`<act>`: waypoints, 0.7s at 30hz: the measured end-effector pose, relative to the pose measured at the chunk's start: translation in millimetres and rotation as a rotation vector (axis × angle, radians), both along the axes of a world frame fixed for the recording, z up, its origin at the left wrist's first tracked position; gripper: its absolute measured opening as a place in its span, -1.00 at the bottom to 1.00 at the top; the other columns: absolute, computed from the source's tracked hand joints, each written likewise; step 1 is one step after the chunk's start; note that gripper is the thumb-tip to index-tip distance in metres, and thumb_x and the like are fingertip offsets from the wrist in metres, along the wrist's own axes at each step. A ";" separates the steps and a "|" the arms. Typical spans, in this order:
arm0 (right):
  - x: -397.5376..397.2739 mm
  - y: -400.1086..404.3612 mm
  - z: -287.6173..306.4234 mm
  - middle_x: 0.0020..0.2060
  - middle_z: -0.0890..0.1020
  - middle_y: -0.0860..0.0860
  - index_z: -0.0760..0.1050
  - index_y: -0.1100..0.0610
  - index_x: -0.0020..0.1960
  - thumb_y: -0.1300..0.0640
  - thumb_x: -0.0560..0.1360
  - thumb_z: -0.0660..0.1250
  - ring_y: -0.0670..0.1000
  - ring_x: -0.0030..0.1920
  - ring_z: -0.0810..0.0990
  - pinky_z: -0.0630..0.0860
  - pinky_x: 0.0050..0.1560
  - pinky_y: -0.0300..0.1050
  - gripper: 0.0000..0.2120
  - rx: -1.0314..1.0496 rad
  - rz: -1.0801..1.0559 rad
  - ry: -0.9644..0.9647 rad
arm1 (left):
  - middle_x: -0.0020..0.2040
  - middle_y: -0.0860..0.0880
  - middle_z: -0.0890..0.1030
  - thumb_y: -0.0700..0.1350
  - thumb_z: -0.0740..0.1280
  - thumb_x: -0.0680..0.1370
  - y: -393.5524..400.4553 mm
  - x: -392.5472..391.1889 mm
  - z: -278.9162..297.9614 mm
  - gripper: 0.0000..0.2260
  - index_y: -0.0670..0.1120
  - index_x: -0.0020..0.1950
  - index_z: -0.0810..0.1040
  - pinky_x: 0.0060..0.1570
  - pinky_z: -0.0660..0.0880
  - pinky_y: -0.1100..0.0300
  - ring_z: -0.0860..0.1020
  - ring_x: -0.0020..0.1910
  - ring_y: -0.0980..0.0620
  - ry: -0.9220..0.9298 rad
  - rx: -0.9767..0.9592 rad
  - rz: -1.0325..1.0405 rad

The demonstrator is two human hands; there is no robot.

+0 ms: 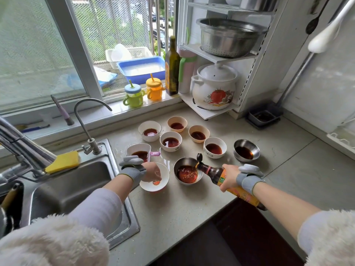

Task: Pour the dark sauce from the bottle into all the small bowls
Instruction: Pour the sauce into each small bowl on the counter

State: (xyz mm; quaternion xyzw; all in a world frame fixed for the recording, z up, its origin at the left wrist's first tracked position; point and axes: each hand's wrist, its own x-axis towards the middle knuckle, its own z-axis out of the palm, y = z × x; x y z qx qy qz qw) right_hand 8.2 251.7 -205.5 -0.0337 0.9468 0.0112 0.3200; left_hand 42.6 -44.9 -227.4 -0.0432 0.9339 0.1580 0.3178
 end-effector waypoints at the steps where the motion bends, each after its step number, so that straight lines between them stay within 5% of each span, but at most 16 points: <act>1: -0.4 0.0 -0.4 -0.03 0.57 0.02 0.33 0.02 0.08 -0.05 0.23 0.51 0.06 -0.03 0.58 0.55 -0.05 -0.08 -0.47 -0.002 0.003 0.003 | 0.22 -0.12 0.62 0.01 0.30 0.55 0.6 0.1 0.0 -0.64 -0.12 0.29 0.56 -0.04 0.50 0.22 0.60 0.16 -0.11 0.002 -0.001 0.002; 14: -0.7 1.2 -1.7 -0.06 0.57 0.01 0.33 0.01 0.05 -0.08 0.22 0.51 0.05 -0.06 0.58 0.55 -0.06 -0.08 -0.48 -0.016 0.016 0.016 | 0.17 -0.14 0.64 0.02 0.32 0.53 -1.8 4.8 -4.0 -0.65 -0.12 0.26 0.56 -0.08 0.47 0.21 0.61 0.14 -0.13 -0.014 -0.011 0.030; 21: 1.1 -0.5 -5.9 -0.06 0.60 0.01 0.36 0.01 0.07 -0.07 0.21 0.53 0.05 -0.06 0.60 0.58 -0.02 -0.08 -0.46 -0.143 -0.014 0.014 | -0.06 -0.07 0.55 -0.05 0.31 0.54 5.6 6.2 -3.1 -0.68 -0.18 0.21 0.60 -0.12 0.42 0.19 0.51 -0.09 -0.05 -0.012 -0.026 0.018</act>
